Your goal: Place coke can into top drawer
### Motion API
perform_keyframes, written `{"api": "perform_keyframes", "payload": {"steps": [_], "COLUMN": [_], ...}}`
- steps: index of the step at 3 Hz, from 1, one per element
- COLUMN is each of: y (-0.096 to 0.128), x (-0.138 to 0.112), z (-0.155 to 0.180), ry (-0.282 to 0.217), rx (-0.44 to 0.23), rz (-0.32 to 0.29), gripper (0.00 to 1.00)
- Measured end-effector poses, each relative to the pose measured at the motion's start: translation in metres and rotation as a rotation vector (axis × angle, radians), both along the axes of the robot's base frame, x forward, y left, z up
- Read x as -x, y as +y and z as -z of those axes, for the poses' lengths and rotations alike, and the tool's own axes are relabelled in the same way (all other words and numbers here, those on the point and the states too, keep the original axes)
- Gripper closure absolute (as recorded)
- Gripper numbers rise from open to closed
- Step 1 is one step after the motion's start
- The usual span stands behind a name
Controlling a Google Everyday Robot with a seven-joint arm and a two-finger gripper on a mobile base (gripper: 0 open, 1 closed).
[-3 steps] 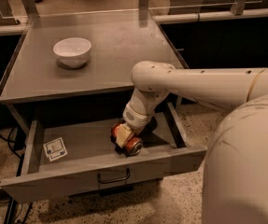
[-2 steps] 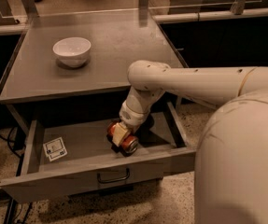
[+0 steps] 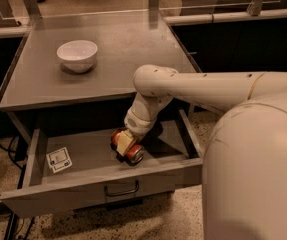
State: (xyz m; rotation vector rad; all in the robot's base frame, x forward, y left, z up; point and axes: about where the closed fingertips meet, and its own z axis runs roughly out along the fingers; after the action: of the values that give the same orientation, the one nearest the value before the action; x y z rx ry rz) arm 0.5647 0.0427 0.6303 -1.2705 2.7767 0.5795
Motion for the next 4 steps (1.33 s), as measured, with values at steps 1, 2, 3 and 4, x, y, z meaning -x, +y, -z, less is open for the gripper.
{"api": "perform_keyframes", "payload": {"steps": [1,2,3,4], "y": [0.0,0.0,0.0,0.0001], "x": [0.0,0.0,0.0001,0.0001], "z": [0.0,0.0001,0.0001,0.0001], "ry": [0.0,0.0,0.0,0.0], "rx": [0.0,0.0,0.0,0.0], "rz": [0.0,0.0,0.0,0.0], "gripper": [0.82,0.59,0.36,0.05]}}
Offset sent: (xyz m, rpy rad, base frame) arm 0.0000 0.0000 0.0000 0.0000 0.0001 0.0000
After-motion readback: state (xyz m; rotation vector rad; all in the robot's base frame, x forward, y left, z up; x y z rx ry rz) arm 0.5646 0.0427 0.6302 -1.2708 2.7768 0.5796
